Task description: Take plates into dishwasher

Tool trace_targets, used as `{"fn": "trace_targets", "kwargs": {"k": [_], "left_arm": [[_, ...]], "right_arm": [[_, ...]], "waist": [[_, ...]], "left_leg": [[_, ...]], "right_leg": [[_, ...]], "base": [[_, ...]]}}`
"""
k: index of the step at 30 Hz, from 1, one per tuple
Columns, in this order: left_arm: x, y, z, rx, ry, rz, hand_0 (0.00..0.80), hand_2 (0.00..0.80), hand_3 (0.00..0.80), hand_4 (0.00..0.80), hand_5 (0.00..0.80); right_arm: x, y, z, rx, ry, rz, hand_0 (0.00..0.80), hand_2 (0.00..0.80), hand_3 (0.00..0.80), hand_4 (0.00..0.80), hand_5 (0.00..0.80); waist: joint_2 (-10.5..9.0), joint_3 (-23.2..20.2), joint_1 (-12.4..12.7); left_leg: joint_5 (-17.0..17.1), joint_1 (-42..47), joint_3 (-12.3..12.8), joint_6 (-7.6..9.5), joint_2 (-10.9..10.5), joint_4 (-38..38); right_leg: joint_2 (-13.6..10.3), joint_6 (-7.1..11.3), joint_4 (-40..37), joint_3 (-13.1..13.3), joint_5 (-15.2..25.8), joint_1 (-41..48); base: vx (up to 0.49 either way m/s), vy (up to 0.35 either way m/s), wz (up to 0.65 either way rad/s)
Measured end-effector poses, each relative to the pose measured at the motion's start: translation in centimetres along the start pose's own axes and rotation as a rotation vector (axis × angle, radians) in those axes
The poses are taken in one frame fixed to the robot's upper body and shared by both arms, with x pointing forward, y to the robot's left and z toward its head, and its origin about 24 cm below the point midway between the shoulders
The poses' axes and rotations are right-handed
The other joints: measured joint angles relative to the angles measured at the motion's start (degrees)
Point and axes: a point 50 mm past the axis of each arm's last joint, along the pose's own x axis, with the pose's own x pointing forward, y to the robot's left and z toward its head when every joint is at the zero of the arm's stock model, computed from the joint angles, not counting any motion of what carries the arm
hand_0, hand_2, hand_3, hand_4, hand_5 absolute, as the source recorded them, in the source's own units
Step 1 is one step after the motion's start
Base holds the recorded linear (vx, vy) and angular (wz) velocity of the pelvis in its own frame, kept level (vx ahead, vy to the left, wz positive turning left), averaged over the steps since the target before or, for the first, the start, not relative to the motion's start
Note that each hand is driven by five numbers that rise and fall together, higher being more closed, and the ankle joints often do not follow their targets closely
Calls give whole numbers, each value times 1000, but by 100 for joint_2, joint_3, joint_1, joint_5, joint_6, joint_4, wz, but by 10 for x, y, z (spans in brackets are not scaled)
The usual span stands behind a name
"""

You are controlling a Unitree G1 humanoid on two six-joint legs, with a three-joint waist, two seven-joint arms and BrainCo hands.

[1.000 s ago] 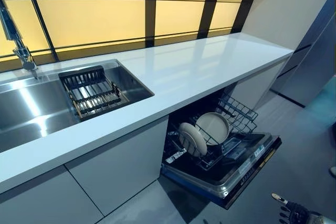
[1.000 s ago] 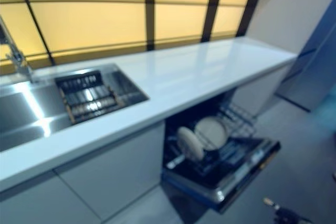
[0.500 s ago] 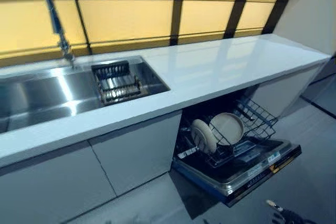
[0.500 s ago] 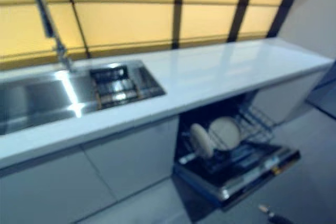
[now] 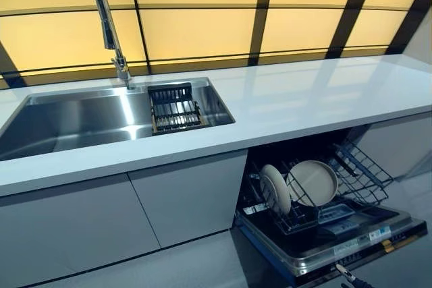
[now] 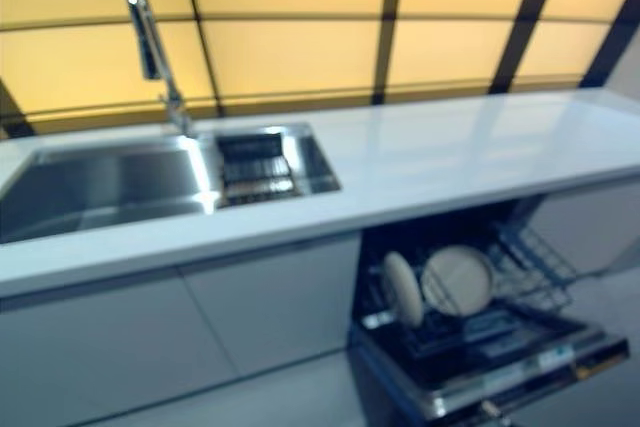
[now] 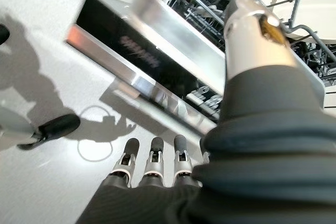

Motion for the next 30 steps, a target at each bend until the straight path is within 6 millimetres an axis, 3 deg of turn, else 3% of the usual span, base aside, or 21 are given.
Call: {"fn": "trace_targets", "kwargs": {"k": [3,8,13,16,21,30], "left_arm": [[0,-2,5,-7,-14,-10,0,0,0,0,0],[0,4,30,-2,-82,-2,0,0,0,0,0],[-1,4,33,-3,-90,-5,0,0,0,0,0],[-1,4,31,-2,-87,-6,0,0,0,0,0],[-2,-3,45,-4,-133,-42,0,0,0,0,0],[-8,-20,76,-8,-222,-98,0,0,0,0,0]], "right_arm": [[2,5,0,16,-8,21,0,0,0,0,0],[5,7,-9,57,6,6,0,0,0,0,0],[5,8,-4,108,-17,-10,0,0,0,0,0],[4,4,-2,114,-23,-28,0,0,0,0,0],[5,7,2,158,-40,-25,0,0,0,0,0],[9,24,18,195,-84,-11,0,0,0,0,0]], "waist": [[-68,70,7],[-155,232,121],[76,438,121],[86,471,104],[71,632,111],[416,1041,90]], "left_leg": [[22,3,-5,-261,-17,-2],[33,-183,-33,-188,-85,-1],[43,-202,-65,-174,-124,-2],[55,-195,-58,-201,-121,-1],[57,-237,-25,-201,-123,-2],[79,-491,-9,-177,-147,1]], "right_leg": [[-5,43,-3,-17,-10,22],[-74,83,-21,-38,-8,-140],[-110,102,-23,-72,21,-140],[-105,104,-22,-61,15,-141],[-109,105,-2,-24,20,-213],[-133,106,3,20,79,-489]], "base": [[-80,-59,3],[-129,-42,4],[-33,-19,4],[-14,-25,-1],[-126,-38,-4],[-118,-2,-3]]}}
